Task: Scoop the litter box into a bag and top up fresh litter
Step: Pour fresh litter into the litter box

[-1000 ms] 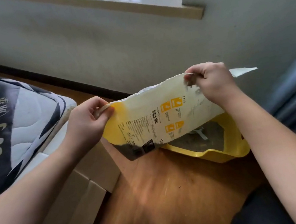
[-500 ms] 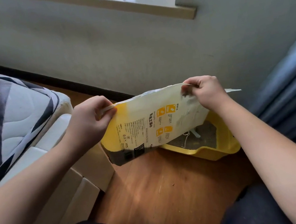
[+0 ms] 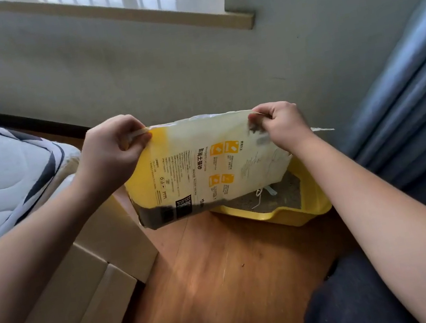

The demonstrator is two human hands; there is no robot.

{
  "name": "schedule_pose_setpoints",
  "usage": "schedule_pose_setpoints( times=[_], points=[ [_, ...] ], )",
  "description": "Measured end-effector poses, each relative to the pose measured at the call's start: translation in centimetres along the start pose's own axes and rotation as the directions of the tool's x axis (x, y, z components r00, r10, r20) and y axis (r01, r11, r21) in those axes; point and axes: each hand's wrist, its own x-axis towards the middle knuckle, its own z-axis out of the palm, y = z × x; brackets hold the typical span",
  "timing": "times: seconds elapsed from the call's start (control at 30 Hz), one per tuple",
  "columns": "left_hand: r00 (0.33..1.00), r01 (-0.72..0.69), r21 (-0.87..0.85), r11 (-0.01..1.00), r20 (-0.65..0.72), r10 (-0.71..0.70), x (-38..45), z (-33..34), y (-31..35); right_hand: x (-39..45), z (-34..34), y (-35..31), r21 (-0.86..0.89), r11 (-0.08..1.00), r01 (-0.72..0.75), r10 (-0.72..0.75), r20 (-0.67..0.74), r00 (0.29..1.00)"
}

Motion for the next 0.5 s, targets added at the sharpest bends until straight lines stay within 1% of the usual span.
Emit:
schedule_pose_setpoints(
  times=[0.2, 0.37, 0.5],
  points=[
    [0.998, 0.006, -0.052, 0.999, -0.060, -0.009, 0.8, 1.1, -1.0, -0.2, 0.4, 0.9, 0.000, 1.000, -0.028, 0.028, 0.020, 0.999],
    [0.999, -0.047, -0.005, 0.999, -0.015, 0.047, 0.6, 1.8, -1.2, -0.3, 0.6, 1.9, -0.015, 0.997, -0.076, 0.077, 0.040, 0.996],
    [0.998, -0.059, 0.004, 0.998, -0.025, 0.059, 0.9, 1.7, -1.0, -0.1, 0.4, 1.9, -0.019, 0.997, -0.076, 0.077, 0.039, 0.996]
  ],
)
